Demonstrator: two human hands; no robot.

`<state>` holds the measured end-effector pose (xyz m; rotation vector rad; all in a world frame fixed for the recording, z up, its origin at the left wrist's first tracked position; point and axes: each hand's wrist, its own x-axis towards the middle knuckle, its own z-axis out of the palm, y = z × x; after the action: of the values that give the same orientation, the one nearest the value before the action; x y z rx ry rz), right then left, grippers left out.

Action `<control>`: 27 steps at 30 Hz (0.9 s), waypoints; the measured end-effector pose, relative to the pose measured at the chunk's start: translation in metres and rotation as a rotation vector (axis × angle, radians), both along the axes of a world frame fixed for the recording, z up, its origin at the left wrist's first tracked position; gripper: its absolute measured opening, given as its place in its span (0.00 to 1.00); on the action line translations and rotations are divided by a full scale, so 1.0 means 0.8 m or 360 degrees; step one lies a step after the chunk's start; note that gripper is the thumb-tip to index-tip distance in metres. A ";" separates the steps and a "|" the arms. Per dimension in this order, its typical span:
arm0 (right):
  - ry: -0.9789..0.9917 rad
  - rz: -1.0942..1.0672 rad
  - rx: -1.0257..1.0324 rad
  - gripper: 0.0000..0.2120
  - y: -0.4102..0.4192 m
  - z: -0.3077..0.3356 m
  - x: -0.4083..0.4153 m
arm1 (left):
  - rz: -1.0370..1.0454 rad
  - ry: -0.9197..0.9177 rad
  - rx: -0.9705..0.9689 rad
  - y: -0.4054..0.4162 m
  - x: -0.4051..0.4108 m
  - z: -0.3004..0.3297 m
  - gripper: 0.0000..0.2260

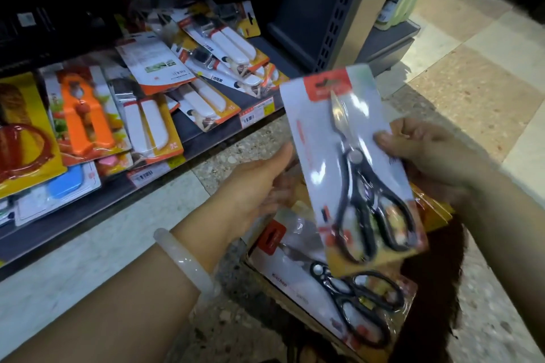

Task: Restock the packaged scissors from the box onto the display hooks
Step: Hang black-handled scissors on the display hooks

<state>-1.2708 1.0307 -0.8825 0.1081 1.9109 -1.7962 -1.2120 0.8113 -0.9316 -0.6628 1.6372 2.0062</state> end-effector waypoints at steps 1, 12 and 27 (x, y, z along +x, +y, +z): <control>0.0079 -0.0100 -0.0010 0.11 -0.016 0.000 -0.006 | -0.0006 -0.0022 0.0204 0.003 0.001 0.005 0.17; 0.0191 0.0852 0.1351 0.16 -0.041 -0.089 0.034 | 0.0608 0.0028 -0.0012 -0.043 0.006 -0.016 0.11; -0.0091 0.0745 0.0962 0.08 0.025 -0.079 0.032 | 0.0646 0.0226 -0.0144 -0.053 0.003 0.009 0.06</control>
<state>-1.2452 1.0505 -0.9455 -0.0760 2.1536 -0.8785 -1.2098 0.7690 -0.9246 -0.9708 1.7976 2.3150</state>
